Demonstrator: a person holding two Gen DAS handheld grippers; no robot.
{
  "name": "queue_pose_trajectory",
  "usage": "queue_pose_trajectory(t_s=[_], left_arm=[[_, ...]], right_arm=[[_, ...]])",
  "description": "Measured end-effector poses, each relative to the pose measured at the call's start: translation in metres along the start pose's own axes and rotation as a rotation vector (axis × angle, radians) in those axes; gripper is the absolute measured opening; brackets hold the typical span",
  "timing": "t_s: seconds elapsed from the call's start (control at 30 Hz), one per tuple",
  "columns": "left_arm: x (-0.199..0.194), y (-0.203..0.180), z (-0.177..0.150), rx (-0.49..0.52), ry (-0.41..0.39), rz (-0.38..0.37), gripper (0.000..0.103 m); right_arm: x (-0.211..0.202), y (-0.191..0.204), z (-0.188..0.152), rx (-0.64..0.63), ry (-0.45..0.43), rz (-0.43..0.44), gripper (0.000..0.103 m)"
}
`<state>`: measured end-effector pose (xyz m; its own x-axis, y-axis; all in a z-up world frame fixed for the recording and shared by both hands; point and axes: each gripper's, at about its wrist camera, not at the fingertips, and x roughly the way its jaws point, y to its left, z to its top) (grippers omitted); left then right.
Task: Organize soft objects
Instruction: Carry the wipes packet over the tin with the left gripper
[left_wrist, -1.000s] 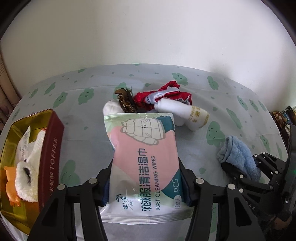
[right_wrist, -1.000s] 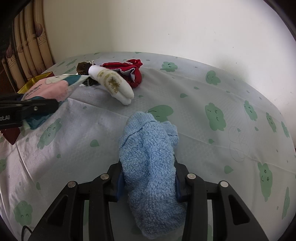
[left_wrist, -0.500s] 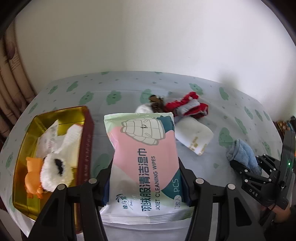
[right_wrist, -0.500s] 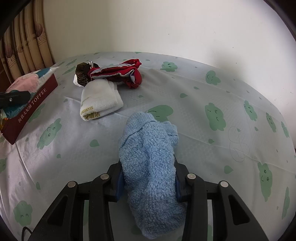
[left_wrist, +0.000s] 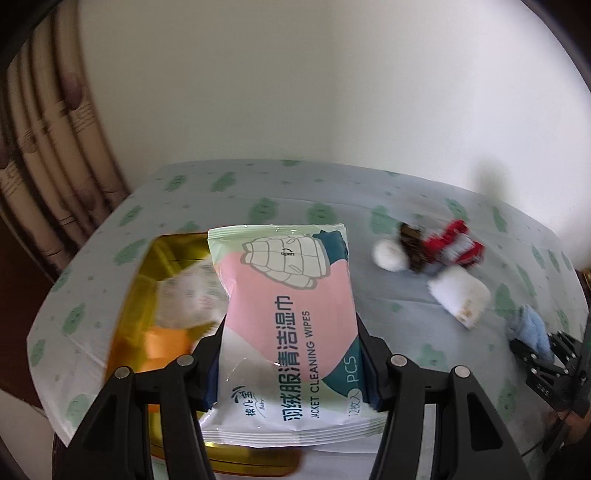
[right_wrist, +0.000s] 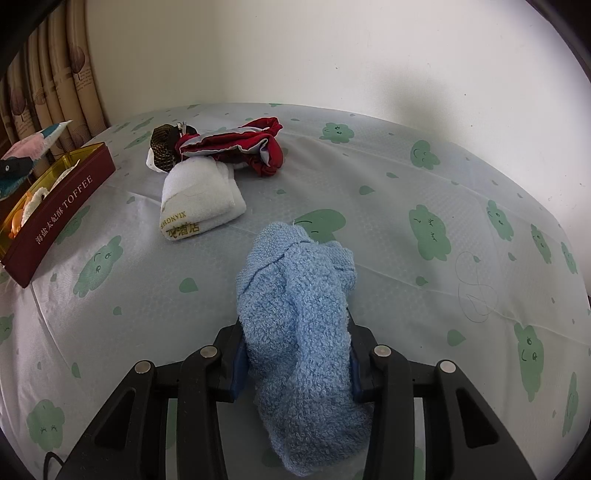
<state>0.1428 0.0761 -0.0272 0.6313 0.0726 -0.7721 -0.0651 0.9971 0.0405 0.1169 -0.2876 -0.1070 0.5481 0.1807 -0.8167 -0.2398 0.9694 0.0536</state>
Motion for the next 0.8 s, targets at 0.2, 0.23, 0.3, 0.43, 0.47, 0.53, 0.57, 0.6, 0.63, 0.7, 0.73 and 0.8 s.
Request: queue_pose_trajectory(t_s=[0.2, 0.23, 0.3, 0.43, 0.47, 0.53, 0.57, 0.6, 0.63, 0.7, 0.73, 0.8], left_arm=[[0.002, 0.036, 0.006, -0.058, 0.001, 0.046, 0.059], [0.003, 0.041, 0.007, -0.064, 0.002, 0.048, 0.059], [0.005, 0.051, 0.009, -0.074, 0.005, 0.068, 0.058], [0.012, 0.064, 0.012, -0.081, 0.014, 0.084, 0.059], [0.015, 0.067, 0.013, -0.081, 0.024, 0.079, 0.059], [0.020, 0.073, 0.014, -0.092, 0.034, 0.079, 0.059], [0.024, 0.075, 0.015, -0.091, 0.042, 0.078, 0.059], [0.026, 0.078, 0.017, -0.097, 0.041, 0.077, 0.059], [0.028, 0.081, 0.017, -0.102, 0.040, 0.077, 0.059], [0.034, 0.086, 0.019, -0.101, 0.057, 0.077, 0.059], [0.036, 0.087, 0.019, -0.105, 0.062, 0.075, 0.059], [0.043, 0.093, 0.019, -0.115, 0.077, 0.058, 0.059]], right_arm=[[0.001, 0.000, 0.000, 0.000, 0.001, -0.003, 0.039], [0.000, 0.000, 0.000, -0.001, 0.001, -0.003, 0.039], [0.000, 0.000, 0.000, -0.001, 0.001, -0.003, 0.039], [0.000, 0.000, 0.000, -0.002, 0.000, -0.003, 0.040], [0.001, 0.000, 0.000, -0.001, 0.000, -0.003, 0.040], [0.000, 0.000, -0.001, -0.002, 0.000, -0.003, 0.040], [0.000, 0.001, -0.001, -0.003, 0.000, -0.003, 0.040], [0.000, 0.000, -0.001, -0.003, 0.000, -0.004, 0.040], [0.000, 0.000, -0.001, -0.002, 0.000, -0.003, 0.040], [0.000, 0.000, -0.001, -0.002, 0.000, -0.003, 0.040], [0.000, 0.000, -0.001, -0.002, 0.000, -0.003, 0.040], [0.000, 0.000, -0.001, -0.002, 0.000, -0.003, 0.040]])
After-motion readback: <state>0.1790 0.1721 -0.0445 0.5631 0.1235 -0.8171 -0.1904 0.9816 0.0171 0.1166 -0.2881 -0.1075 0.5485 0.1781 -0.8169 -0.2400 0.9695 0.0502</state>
